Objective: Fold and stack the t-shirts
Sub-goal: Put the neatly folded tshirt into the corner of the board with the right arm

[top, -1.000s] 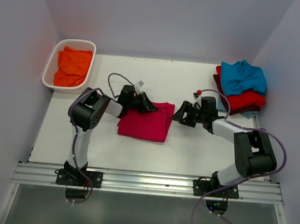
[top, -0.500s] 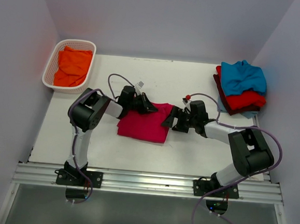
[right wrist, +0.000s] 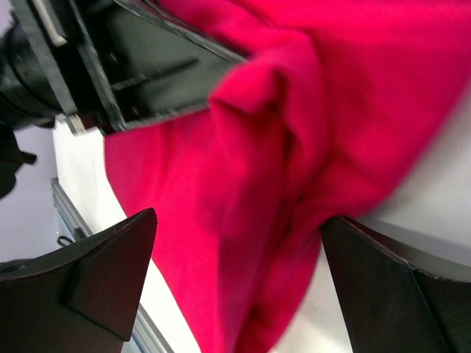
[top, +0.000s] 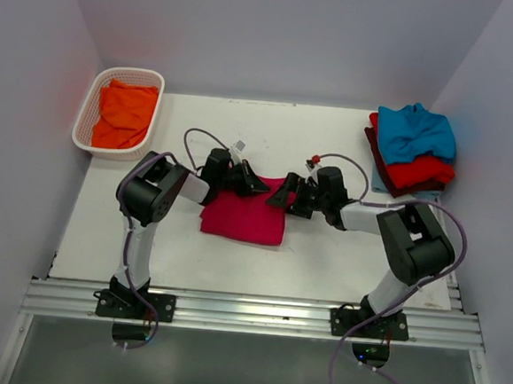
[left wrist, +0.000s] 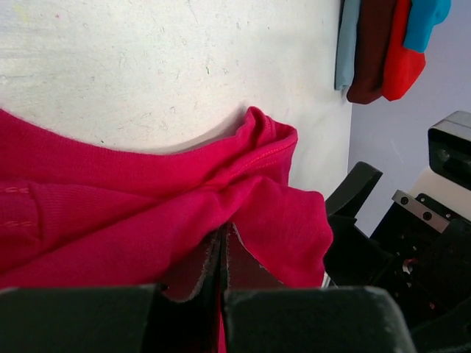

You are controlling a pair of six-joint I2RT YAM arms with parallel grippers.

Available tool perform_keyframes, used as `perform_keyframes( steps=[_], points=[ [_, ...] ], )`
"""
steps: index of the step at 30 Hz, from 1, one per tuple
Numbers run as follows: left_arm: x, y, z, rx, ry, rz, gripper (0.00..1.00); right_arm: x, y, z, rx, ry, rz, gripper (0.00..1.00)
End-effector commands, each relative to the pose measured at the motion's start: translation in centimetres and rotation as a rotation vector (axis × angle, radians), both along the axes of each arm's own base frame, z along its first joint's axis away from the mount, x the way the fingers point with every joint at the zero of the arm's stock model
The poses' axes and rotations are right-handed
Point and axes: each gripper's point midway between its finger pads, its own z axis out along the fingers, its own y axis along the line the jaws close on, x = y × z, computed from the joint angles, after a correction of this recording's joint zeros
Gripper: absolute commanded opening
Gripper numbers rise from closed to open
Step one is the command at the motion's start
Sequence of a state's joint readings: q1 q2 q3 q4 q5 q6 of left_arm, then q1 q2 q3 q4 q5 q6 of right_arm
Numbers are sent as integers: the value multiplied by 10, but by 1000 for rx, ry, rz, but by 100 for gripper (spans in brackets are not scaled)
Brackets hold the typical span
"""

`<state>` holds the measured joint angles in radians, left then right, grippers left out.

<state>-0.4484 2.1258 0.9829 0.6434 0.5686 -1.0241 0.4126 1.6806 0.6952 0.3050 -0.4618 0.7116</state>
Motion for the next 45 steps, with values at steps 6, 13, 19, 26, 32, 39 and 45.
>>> perform_keyframes(
  steps=[6, 13, 19, 26, 32, 39, 45],
  points=[
    [-4, -9, 29, -57, -59, -22, 2, -25, 25, -67, -128, 128, -3, 94],
    [-1, -19, 43, -123, -84, -41, 2, -34, 47, -70, -98, 145, 27, 0],
    [-3, -19, 64, -158, -134, -54, 2, -30, 41, -49, -125, 87, 25, 0],
    [14, 23, 185, -211, -390, 1, 38, -1, 8, 23, -135, -82, -58, 0],
    [5, 74, 247, -175, -507, 72, 61, 56, -52, 103, -94, -223, -216, 0],
    [-33, 89, 222, -140, -457, 76, 61, 142, -137, 192, -45, -373, -455, 0],
    [-56, 96, 182, -81, -380, 65, 61, 208, -223, 254, -41, -477, -644, 0]
  ],
)
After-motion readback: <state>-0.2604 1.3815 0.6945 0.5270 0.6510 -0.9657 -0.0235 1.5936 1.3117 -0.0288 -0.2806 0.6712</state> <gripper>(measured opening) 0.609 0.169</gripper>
